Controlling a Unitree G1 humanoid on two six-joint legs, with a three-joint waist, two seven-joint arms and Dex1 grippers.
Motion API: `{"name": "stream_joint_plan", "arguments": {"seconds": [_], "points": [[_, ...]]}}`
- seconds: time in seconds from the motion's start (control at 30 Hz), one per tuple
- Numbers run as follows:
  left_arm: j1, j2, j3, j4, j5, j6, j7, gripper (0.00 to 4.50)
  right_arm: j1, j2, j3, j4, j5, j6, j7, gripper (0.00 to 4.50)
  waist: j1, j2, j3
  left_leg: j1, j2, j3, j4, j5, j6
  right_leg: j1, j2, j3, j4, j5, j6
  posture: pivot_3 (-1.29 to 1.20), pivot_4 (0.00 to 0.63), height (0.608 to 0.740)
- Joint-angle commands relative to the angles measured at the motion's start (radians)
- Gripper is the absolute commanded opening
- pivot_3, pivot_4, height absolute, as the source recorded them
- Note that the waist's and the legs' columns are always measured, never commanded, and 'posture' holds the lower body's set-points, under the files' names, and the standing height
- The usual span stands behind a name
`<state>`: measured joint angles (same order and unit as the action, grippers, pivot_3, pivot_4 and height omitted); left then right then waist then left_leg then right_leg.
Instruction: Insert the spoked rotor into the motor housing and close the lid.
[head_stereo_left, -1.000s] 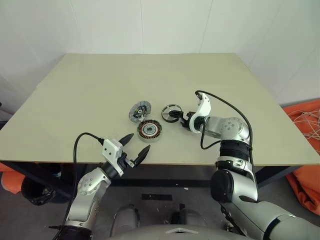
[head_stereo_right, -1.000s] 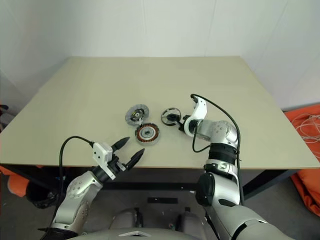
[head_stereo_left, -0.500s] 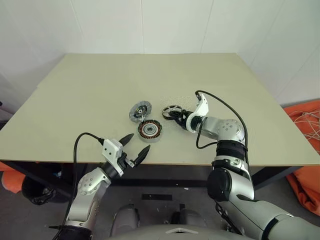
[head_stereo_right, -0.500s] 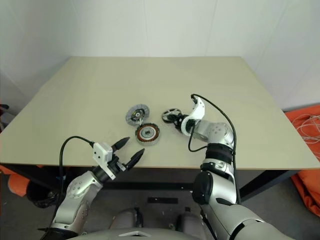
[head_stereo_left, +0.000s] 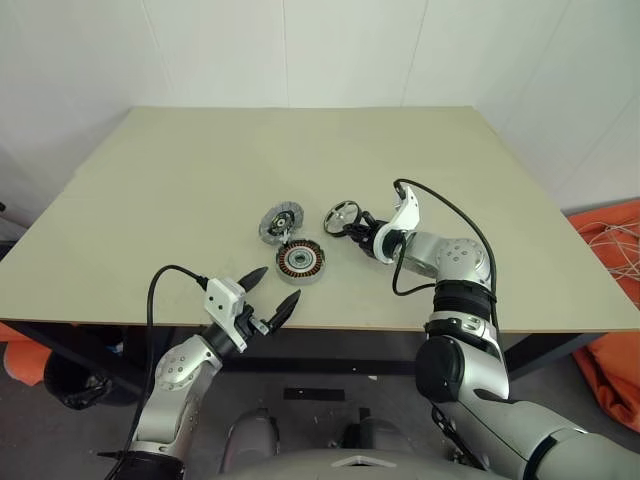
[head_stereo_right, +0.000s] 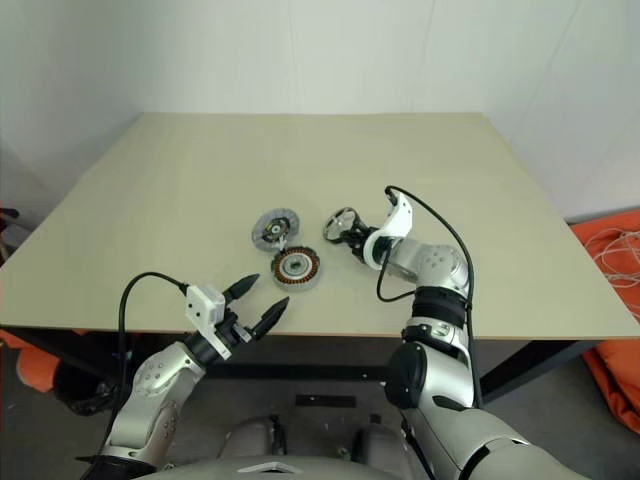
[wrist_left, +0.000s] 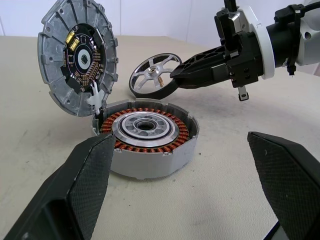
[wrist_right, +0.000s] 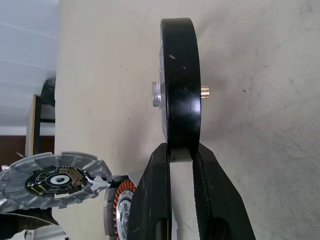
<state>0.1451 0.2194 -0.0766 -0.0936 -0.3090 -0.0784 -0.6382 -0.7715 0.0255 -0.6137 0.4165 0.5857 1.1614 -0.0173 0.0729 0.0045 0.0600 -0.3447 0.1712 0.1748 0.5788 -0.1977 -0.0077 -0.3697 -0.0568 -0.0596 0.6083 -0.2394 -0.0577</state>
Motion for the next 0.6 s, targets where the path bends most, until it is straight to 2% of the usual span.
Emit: {"name": "stream_joint_plan", "arguments": {"seconds": [0.03,0.4,0.6], "points": [[-0.009,0.003,0.008,-0.031,-0.008,-0.01,0.0,4.5,-0.003,-0.001,-0.019,-0.056,0.077,0.015,0.02,0.3,0.0,0.0,0.0,0.0,0.0,0.0,0.0,0.0,0.0,0.0,0.0,0.0,0.0,0.0,0.0,0.0,0.0,0.74],[0.001,0.003,0.007,-0.039,-0.012,-0.005,-0.001,4.5,0.097,-0.079,-0.114,-0.167,0.29,0.277,0.066,0.3,0.009,0.0,0.0,-0.001,0.0,0.0,0.0,0.0,0.0,0.0,0.0,0.0,-0.001,0.001,-0.001,0.0,0.0,0.74],[0.008,0.004,0.005,-0.049,-0.019,0.004,-0.002,4.5,0.164,-0.094,-0.135,-0.239,0.393,0.443,0.131,0.3,0.011,0.001,0.0,0.0,0.0,0.0,-0.001,0.0,0.0,0.0,0.0,0.0,-0.001,-0.002,0.004,0.0,0.0,0.74]]}}
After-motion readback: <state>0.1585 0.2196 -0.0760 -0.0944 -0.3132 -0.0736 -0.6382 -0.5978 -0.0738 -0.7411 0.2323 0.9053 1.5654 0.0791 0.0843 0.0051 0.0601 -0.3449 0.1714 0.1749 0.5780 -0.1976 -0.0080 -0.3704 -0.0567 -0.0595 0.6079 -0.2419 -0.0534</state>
